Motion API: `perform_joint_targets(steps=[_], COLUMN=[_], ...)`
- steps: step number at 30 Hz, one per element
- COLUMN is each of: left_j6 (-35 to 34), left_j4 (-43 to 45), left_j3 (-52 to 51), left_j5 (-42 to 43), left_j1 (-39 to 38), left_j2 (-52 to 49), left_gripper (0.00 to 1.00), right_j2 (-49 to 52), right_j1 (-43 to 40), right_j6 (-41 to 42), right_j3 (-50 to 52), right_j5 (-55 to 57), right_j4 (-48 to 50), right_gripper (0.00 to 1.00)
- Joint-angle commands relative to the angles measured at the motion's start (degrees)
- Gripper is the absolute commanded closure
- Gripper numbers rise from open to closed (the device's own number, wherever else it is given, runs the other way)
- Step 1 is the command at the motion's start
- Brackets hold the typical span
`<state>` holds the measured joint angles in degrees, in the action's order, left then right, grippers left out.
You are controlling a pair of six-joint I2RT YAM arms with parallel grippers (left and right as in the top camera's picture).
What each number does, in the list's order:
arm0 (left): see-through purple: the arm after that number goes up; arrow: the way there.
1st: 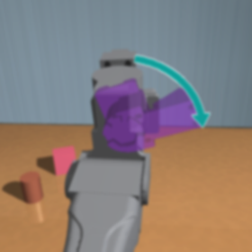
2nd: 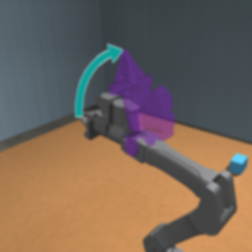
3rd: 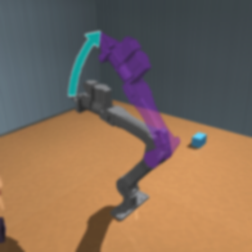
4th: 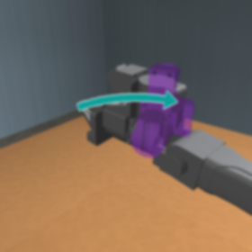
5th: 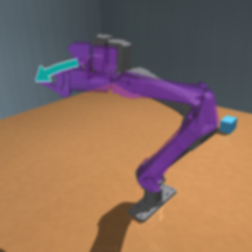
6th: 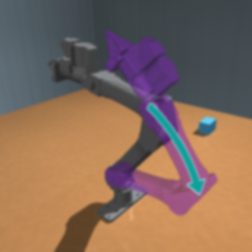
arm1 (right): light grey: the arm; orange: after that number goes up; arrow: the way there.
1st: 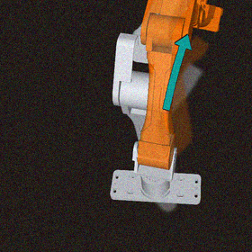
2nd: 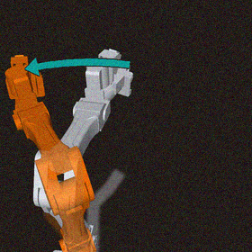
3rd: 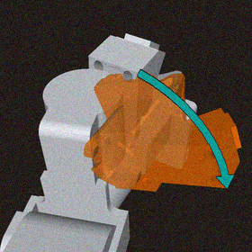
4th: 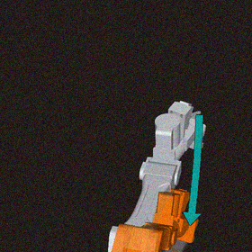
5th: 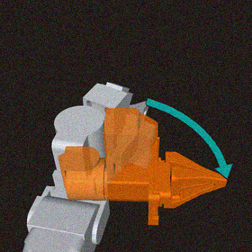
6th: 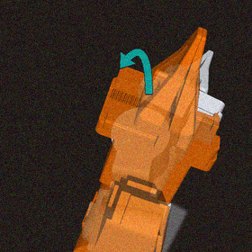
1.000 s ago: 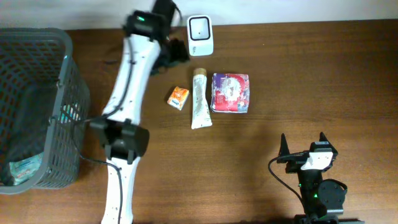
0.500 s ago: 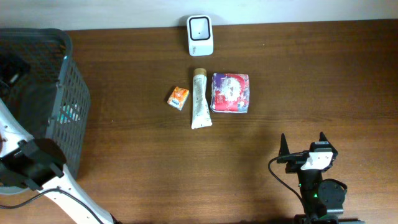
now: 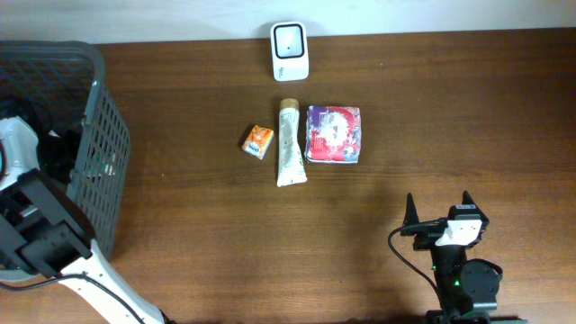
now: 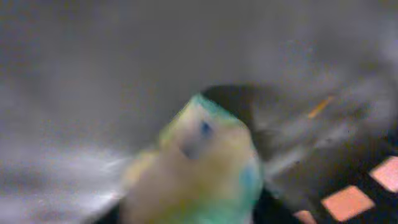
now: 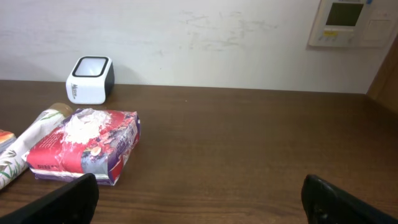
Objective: Scan the item barcode
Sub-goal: 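Grasp the small green packet in the basket with the left gripper, then place the green packet beside the orange packet with the left gripper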
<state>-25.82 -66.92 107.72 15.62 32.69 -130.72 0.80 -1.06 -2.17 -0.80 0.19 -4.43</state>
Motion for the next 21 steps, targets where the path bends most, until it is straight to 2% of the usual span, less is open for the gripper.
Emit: perform_joint_targets(steps=[1,5,8,10,13,14,16,19,21], left_j6=[-0.28,-0.28,-0.26,-0.28,-1.88,-1.97,-0.22,4.81,12.39], left_j4=[-0.13,-4.98,-5.97,-3.37,-0.85,-0.81,-0.61,0.26,-0.39], left_j3=[-2.12,3.41,10.01,10.97,10.97,10.95,10.69,10.16,10.16], left_j5=[-0.28,-0.33,-0.39,-1.03,0.24,2.56,3.45,-6.25,-8.61], left_j1=[-0.22,1.77,3.63,3.65,0.13,-3.54,-16.55,-34.67,-43.54], left_j2=[-1.14,6.19,20.39,29.33,43.69,46.62,47.32,40.35,32.72], left_gripper=[1.00,1.00,1.00,1.00,1.00,1.00,1.00,1.00,1.00], right_j2=[-0.33,-0.33,-0.33,-0.33,-0.33,-0.33,-0.33,-0.33,-0.33], right_j1=[0.31,0.31,0.31,0.31,0.31,0.31,0.31,0.31,0.31], right_j6=[-0.37,-0.37,-0.37,-0.37,-0.37,-0.37,-0.37,-0.37,-0.37], right_j3=[0.48,0.48,0.48,0.48,0.48,0.48,0.48,0.48,0.48], right_j5=[0.35,0.35,0.35,0.35,0.35,0.35,0.35,0.35,0.35], right_j4=[-0.17,-0.17,-0.17,-0.17,-0.17,-0.17,-0.17,-0.17,-0.17], right_gripper=[0.01,0.01,0.01,0.01,0.01,0.01,0.01,0.01,0.01])
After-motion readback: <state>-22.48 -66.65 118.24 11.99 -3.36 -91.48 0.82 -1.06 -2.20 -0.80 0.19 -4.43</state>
